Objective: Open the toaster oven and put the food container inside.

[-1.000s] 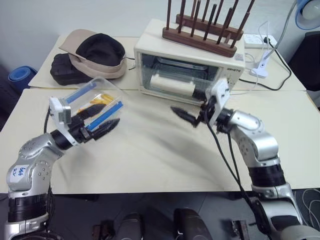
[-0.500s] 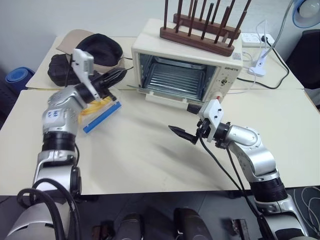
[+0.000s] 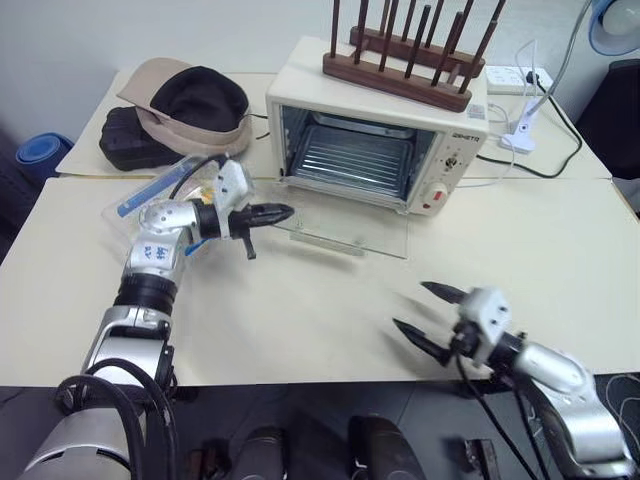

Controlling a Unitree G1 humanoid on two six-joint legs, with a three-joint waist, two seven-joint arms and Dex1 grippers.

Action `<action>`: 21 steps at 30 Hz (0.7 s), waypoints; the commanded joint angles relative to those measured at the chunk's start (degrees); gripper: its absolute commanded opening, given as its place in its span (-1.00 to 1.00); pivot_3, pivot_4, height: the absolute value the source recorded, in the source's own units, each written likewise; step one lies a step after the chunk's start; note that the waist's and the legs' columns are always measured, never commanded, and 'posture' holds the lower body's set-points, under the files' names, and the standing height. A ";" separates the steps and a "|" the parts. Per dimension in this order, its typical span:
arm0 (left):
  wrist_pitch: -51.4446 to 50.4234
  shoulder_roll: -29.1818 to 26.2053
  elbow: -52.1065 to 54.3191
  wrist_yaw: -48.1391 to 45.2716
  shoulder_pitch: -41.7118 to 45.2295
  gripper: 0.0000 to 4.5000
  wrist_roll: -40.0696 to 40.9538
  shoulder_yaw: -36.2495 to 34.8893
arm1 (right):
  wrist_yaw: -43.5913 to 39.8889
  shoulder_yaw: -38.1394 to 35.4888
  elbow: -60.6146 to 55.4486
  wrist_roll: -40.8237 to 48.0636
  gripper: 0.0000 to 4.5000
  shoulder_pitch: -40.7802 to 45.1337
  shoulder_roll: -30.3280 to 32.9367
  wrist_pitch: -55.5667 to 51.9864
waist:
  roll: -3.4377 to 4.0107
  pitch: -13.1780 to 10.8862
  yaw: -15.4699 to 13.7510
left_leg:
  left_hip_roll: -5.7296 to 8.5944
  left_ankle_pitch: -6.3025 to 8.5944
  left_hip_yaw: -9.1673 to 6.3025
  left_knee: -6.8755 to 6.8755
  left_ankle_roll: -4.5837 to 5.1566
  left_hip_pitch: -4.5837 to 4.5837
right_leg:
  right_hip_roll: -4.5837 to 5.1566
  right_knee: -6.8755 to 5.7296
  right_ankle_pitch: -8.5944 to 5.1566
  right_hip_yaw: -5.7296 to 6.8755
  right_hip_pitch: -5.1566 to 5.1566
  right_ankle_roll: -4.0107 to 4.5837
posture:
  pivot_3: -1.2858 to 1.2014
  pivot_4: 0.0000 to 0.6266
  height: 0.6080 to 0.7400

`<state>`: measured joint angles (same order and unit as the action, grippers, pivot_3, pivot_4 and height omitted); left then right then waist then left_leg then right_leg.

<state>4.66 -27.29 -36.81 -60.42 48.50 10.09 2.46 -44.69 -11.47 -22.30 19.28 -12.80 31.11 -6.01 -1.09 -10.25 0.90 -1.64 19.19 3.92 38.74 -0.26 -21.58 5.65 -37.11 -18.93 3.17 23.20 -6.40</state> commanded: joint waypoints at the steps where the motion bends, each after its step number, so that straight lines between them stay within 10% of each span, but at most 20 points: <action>1: 0.10 0.51 6.74 3.81 -2.59 -0.99 -1.41 0.09 | -2.04 -6.71 -1.88 4.63 1.00 -2.11 0.13 5.58 | 0.00 0.00 -0.16 | -0.02 0.01 0.00 0.02 0.01 0.07 | 0.00 0.00 0.00 -0.01 -0.10 0.00 | 0.03 -0.52 1.00; 9: -2.51 -0.26 20.36 9.17 -15.50 -0.99 -1.79 -0.94 | -4.06 -6.34 2.34 9.97 1.00 7.25 0.63 5.40 | 0.01 0.00 -0.60 | -0.14 0.05 -0.02 0.04 0.07 0.36 | 0.00 0.06 0.00 -0.10 -0.41 0.00 | 0.03 -0.52 1.00; 21: -28.95 -3.11 61.61 23.70 -54.83 0.48 25.54 -39.14 | -13.43 4.75 8.29 14.18 1.00 22.37 -1.77 4.04 | 0.12 -0.01 0.53 | -0.15 0.09 -0.46 -0.05 0.08 0.40 | 0.65 0.22 -0.01 -0.16 -0.66 0.02 | 0.03 -0.52 1.00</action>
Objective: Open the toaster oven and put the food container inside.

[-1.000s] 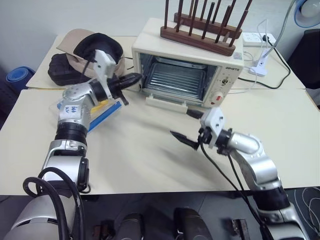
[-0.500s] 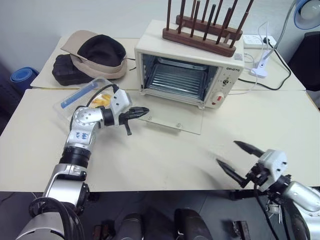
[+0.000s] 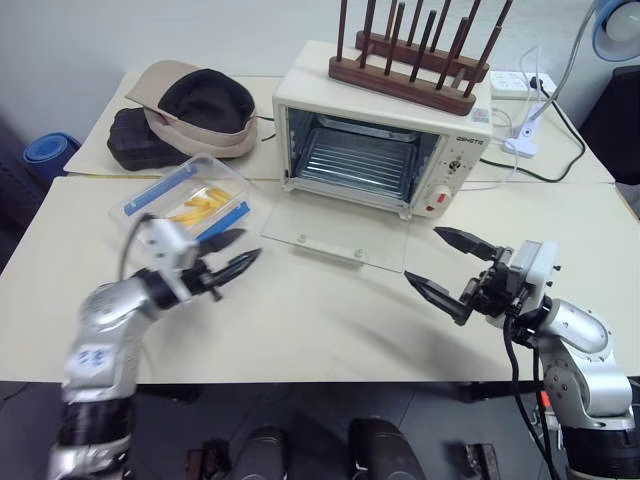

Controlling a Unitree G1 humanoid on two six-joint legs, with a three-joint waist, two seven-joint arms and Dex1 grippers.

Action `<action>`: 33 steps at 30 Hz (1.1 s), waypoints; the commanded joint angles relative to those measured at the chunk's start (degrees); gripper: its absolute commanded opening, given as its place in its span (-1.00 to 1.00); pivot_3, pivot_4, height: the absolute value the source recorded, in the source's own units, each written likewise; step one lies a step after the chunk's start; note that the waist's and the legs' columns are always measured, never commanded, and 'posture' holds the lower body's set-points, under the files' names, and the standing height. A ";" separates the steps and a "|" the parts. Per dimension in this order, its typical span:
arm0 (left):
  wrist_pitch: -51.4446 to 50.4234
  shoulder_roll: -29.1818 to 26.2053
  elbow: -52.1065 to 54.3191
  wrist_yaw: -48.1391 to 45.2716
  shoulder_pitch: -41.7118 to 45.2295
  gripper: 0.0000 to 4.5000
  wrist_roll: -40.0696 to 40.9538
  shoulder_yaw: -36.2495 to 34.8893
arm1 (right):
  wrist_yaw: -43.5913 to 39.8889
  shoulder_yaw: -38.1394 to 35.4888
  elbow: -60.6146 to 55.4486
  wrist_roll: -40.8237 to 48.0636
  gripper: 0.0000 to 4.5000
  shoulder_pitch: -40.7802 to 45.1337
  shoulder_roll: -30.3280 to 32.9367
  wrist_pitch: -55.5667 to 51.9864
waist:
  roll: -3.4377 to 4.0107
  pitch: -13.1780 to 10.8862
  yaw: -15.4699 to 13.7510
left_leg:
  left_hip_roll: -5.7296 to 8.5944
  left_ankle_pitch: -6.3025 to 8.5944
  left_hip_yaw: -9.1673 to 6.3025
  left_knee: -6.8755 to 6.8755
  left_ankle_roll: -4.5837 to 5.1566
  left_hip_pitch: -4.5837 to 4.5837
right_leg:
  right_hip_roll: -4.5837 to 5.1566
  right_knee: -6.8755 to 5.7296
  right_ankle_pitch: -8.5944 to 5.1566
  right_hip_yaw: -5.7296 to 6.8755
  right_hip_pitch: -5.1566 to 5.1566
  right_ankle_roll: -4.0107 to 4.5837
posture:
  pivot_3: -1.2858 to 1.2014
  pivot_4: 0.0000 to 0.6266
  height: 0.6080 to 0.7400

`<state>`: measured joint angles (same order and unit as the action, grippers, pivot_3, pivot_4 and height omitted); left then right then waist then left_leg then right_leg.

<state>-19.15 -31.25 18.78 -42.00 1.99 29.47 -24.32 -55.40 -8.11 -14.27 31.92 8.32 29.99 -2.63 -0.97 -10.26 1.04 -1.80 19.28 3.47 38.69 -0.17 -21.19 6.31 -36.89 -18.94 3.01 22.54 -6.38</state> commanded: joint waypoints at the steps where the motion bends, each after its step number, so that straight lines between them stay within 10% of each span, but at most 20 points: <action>1: -6.37 1.39 7.04 6.87 -12.19 0.63 7.07 -16.30 | -3.36 2.03 0.69 1.45 1.00 1.75 -1.00 1.07 | 0.00 0.00 0.47 | 0.01 0.01 -0.03 -0.04 0.02 0.01 | 0.03 0.02 0.00 0.00 -0.02 0.00 | 0.03 -0.52 1.00; 4: -13.02 3.29 9.22 12.91 -23.00 0.98 11.08 -27.07 | -5.66 2.98 1.56 1.30 1.00 2.88 -1.84 2.88 | -0.02 0.00 0.35 | 0.04 0.05 -0.08 -0.02 0.07 -0.01 | 0.06 0.07 0.00 0.03 -0.06 0.00 | 0.03 -0.52 1.00; 10: -18.57 2.44 9.41 19.58 -26.45 0.98 17.93 -34.58 | -7.75 3.69 3.02 0.33 1.00 4.18 -2.52 5.55 | -0.02 0.01 -1.52 | 0.16 0.24 -0.30 0.22 0.16 -0.01 | 0.17 0.38 -0.03 0.14 -0.22 0.06 | 0.03 -0.52 1.00; 20: -52.58 -14.31 -4.51 47.09 6.85 0.98 32.08 -23.53 | -8.94 3.02 4.87 -0.91 1.00 4.36 -1.28 7.09 | -0.04 0.03 -0.74 | 0.20 0.30 -0.45 0.26 0.07 0.02 | 0.15 -0.08 -0.04 0.24 -0.25 0.10 | 0.03 -0.52 1.00; 29: -58.49 -14.94 -24.16 50.52 30.04 0.98 20.21 -6.63 | -6.01 3.71 -0.03 -1.84 1.00 2.50 -1.18 5.99 | -0.05 0.03 0.30 | 0.16 0.31 -0.27 0.28 -0.01 -0.07 | -0.38 -0.11 -0.04 0.64 -0.07 0.09 | 0.03 -0.52 1.00; 33: -57.83 -14.57 -30.29 48.68 34.35 0.60 15.78 -4.20 | -3.35 3.81 -2.05 -2.28 1.00 1.85 -1.27 4.95 | -0.06 0.03 0.54 | 0.07 0.32 -0.25 0.29 -0.11 -0.08 | -0.51 -0.10 -0.04 0.63 -0.04 0.09 | 0.03 -0.52 1.00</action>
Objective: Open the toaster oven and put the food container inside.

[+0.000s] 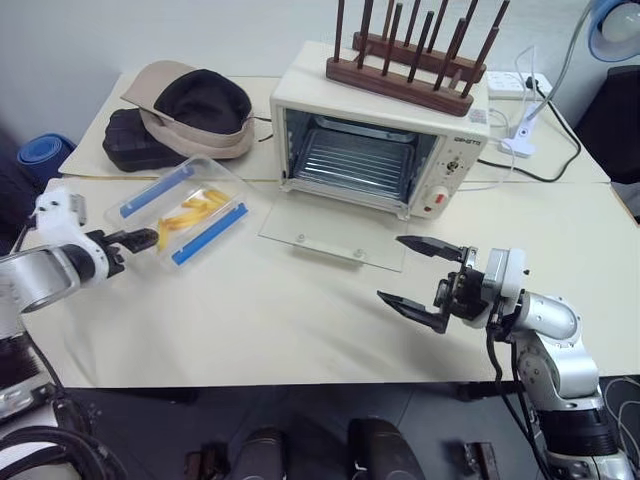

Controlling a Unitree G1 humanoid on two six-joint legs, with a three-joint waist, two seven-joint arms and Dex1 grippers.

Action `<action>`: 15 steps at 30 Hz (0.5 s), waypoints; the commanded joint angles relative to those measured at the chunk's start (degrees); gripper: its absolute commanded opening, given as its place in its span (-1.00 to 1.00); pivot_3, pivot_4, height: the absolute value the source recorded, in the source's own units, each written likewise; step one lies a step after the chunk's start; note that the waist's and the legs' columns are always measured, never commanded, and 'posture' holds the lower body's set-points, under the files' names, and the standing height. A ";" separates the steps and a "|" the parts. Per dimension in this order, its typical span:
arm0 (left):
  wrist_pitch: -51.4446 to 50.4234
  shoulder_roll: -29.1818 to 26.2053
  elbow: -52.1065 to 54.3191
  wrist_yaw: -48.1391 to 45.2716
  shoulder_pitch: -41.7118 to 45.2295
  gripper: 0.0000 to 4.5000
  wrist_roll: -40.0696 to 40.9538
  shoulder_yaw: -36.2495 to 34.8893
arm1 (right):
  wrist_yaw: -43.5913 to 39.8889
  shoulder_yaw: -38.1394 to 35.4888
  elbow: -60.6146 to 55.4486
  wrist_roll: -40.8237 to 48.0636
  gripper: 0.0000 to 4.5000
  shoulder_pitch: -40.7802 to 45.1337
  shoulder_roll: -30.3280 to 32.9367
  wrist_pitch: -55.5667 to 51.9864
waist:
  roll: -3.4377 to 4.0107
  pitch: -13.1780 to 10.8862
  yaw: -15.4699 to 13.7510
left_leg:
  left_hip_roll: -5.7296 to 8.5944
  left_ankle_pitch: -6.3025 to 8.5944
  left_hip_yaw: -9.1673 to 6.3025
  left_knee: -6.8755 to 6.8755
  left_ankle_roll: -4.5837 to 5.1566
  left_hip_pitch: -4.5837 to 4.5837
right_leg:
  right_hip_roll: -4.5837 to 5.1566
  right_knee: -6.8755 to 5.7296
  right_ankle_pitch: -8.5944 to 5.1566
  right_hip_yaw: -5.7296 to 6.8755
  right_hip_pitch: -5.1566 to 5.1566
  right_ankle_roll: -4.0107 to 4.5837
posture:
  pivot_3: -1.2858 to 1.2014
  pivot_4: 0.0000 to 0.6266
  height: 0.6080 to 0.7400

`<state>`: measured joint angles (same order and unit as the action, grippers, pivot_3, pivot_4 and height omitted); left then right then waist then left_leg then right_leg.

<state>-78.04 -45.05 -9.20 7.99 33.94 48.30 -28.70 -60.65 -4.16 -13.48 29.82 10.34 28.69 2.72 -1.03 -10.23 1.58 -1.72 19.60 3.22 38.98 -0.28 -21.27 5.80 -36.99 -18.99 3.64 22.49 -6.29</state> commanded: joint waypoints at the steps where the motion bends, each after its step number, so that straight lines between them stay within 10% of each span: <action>1: 1.80 -0.82 -3.62 -1.51 3.18 0.48 -4.20 0.00 | 2.42 -0.16 -3.15 -0.40 1.00 -0.25 0.06 -0.53 | 0.00 0.00 0.00 | -0.01 0.00 0.00 0.01 -0.01 0.00 | -0.02 0.00 0.00 0.00 0.00 0.00 | 0.03 -0.52 1.00; 12: 9.22 -6.39 -5.98 -13.45 4.65 -0.87 -11.96 2.99 | 7.83 -0.32 -6.50 -1.60 1.00 -0.04 0.58 -3.48 | 0.00 0.00 -0.11 | -0.03 0.00 0.09 0.01 -0.03 -0.01 | -0.02 -0.01 0.00 -0.07 0.06 0.00 | 0.03 -0.52 1.00; 15: 9.07 -9.20 -3.15 -21.59 6.19 -0.97 -11.68 7.92 | 8.55 -0.79 -6.96 -1.68 1.00 -0.48 1.00 -4.13 | 0.00 0.00 -0.22 | -0.02 0.01 0.10 0.02 -0.03 -0.03 | -0.01 -0.01 0.00 -0.08 0.07 0.00 | 0.03 -0.52 1.00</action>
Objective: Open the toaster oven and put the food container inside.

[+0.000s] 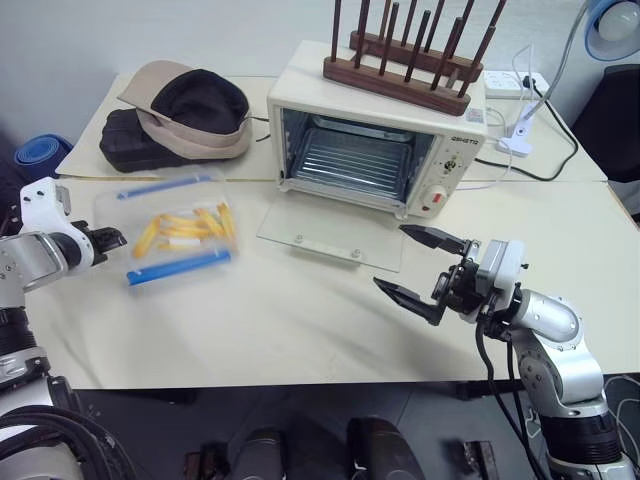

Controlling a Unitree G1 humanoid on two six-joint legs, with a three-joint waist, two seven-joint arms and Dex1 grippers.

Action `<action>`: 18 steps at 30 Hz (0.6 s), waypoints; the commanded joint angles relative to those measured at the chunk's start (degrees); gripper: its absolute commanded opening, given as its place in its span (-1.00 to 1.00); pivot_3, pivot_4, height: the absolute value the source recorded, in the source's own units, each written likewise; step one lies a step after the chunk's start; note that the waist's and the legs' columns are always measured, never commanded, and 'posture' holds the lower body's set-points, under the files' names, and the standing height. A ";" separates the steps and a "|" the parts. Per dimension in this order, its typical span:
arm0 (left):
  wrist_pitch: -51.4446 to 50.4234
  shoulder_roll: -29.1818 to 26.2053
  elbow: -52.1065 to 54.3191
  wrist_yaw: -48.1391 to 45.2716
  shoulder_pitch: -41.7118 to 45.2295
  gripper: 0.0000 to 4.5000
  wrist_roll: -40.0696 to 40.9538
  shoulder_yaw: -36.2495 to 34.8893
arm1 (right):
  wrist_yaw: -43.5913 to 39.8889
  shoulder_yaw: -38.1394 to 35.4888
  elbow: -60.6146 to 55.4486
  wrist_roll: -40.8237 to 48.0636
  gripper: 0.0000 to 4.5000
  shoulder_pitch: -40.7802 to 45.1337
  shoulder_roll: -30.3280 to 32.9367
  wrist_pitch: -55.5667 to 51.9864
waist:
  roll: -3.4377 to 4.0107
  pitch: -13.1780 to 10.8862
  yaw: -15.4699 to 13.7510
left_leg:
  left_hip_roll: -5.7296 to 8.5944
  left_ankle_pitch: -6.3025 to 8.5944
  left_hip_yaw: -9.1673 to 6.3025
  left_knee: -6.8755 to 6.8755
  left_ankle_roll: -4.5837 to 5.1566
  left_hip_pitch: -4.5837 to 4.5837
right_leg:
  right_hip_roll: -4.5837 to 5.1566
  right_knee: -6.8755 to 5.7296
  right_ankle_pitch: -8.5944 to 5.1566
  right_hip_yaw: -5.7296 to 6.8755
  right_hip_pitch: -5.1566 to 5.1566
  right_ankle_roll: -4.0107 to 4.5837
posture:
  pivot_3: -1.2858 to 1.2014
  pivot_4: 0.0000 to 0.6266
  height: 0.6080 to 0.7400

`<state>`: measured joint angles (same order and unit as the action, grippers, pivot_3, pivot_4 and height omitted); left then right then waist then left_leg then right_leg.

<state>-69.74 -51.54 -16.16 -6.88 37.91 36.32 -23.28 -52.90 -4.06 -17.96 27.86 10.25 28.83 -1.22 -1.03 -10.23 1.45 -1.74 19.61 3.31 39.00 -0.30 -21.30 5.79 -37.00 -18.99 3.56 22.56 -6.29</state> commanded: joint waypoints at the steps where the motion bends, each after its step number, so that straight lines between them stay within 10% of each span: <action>1: 0.39 -3.07 4.10 -8.21 2.89 -0.97 0.43 3.23 | 0.93 -0.99 -2.56 0.24 1.00 -0.47 0.94 -0.30 | 0.00 0.00 -0.26 | 0.02 0.00 0.01 0.00 0.00 0.00 | 0.02 0.00 0.00 -0.02 0.00 0.00 | 0.03 -0.52 1.00; 14: 5.22 15.98 -4.14 -16.28 28.93 -0.97 -10.07 26.69 | 3.32 -5.48 -4.38 -0.68 1.00 -10.08 1.84 2.89 | -0.05 -0.03 -2.64 | 0.21 0.00 0.35 0.15 0.07 -0.12 | -0.19 0.09 0.02 -0.11 0.03 -0.04 | 0.03 -0.52 1.00; 18: 8.63 22.04 -10.48 -16.19 31.96 -0.25 -13.28 27.40 | 5.39 -5.81 -7.46 -0.83 1.00 -14.04 0.97 3.13 | -0.04 -0.04 -1.63 | 0.10 -0.01 0.41 0.05 0.02 -0.11 | -0.30 0.08 0.01 -0.18 0.17 -0.04 | 0.03 -0.52 1.00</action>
<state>-63.42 -29.84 -25.42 -23.32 68.15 24.72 4.96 -48.53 -8.73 -22.05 26.51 -3.09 30.44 0.34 -1.07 -10.27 -0.18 -1.65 19.59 3.72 39.05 -0.29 -21.40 5.50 -36.93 -18.97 3.39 22.73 -6.33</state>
